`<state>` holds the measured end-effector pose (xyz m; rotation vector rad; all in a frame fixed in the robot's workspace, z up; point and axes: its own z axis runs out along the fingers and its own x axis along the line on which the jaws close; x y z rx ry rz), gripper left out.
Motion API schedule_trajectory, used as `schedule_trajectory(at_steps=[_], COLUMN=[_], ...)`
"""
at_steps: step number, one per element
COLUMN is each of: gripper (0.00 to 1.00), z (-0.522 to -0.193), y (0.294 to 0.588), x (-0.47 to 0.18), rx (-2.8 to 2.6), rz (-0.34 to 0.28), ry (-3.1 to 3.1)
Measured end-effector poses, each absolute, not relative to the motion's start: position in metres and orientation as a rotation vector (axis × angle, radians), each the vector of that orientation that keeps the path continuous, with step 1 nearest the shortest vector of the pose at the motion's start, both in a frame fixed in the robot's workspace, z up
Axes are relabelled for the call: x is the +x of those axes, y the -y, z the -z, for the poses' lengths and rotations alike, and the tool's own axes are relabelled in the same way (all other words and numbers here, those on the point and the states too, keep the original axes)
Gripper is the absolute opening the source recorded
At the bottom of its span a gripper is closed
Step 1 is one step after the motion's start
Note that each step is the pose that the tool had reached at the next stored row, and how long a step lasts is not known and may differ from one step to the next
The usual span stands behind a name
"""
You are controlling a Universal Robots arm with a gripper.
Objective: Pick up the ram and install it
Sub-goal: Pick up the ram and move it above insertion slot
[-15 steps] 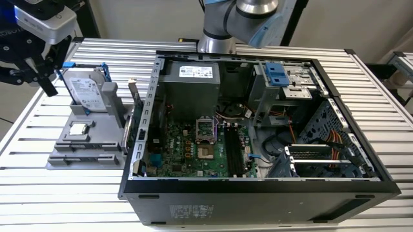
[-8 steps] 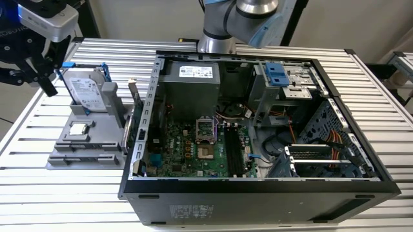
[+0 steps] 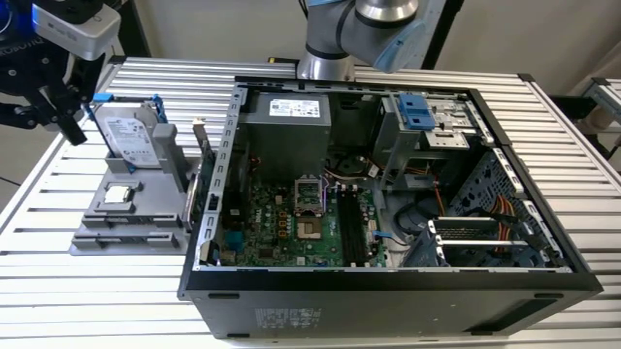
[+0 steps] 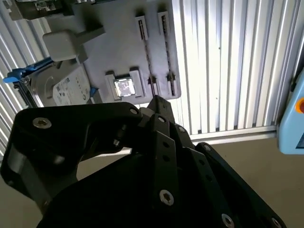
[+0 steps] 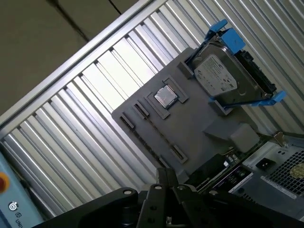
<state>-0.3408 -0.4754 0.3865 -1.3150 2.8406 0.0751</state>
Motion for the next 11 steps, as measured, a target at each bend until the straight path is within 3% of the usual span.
schedule_trajectory(at_steps=[11], gripper=[0.00], z=[-0.3865], y=[0.4751], x=[-0.3407], rx=[-1.447], rz=[-0.062], ry=[-2.759])
